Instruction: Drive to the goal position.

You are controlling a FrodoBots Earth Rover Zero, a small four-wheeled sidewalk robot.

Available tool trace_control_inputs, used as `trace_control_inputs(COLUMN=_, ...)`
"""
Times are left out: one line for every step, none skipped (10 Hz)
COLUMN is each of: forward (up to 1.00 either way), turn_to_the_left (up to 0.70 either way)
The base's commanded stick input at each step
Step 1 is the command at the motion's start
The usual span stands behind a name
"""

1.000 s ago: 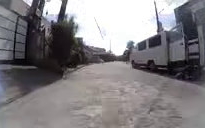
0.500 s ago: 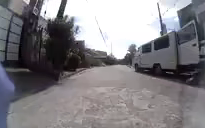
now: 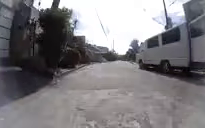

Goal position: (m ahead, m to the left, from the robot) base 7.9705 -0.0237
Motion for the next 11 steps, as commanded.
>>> trace_control_inputs(forward=1.0, turn_to_the_left=0.0)
trace_control_inputs(forward=1.0, turn_to_the_left=0.0)
trace_control_inputs(forward=1.0, turn_to_the_left=0.0)
trace_control_inputs(forward=1.0, turn_to_the_left=0.05)
trace_control_inputs(forward=1.0, turn_to_the_left=0.0)
trace_control_inputs(forward=1.0, turn_to_the_left=0.0)
trace_control_inputs(forward=1.0, turn_to_the_left=0.0)
trace_control_inputs(forward=1.0, turn_to_the_left=0.0)
trace_control_inputs(forward=1.0, turn_to_the_left=0.0)
trace_control_inputs(forward=1.0, turn_to_the_left=0.0)
trace_control_inputs(forward=1.0, turn_to_the_left=0.0)
